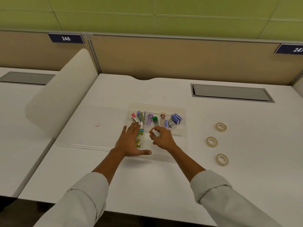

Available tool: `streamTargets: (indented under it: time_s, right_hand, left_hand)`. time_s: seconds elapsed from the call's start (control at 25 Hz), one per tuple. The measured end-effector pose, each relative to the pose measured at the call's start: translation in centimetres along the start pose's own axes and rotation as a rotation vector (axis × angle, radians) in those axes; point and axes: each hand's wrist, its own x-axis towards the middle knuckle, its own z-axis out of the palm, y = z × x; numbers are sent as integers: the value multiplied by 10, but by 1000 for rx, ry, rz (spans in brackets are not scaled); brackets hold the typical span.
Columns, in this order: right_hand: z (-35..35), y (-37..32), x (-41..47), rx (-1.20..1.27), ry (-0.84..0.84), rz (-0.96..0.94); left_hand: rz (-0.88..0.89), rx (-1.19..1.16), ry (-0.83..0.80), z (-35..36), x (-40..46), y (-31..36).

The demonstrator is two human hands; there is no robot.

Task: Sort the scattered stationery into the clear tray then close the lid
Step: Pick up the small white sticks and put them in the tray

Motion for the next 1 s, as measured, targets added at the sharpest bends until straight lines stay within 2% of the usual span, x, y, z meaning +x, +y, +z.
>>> streamTargets:
  time_s: [0.16, 0.28, 0.36, 0.44, 0.56, 0.84, 1.0]
  right_hand:
    - [15, 0, 9, -301, 8, -115]
    - [18, 1, 8, -376, 3, -165]
    - [12, 5, 5, -387, 72, -270]
    - [2, 11, 2, -364, 187, -336]
    - [-13, 25, -5, -303, 297, -313]
    - [-27, 40, -15, -174, 353, -368]
    - [-43, 39, -24, 32, 326, -267]
  left_hand:
    - [-3, 9, 20, 4, 2, -2]
    - [2, 20, 28, 5, 2, -2]
    - [5, 26, 31, 4, 1, -1]
    - [3, 39, 28, 4, 1, -1]
    - [-1, 45, 22, 3, 1, -1]
    - [7, 19, 10, 2, 2, -1]
    - [15, -23, 76, -1, 3, 7]
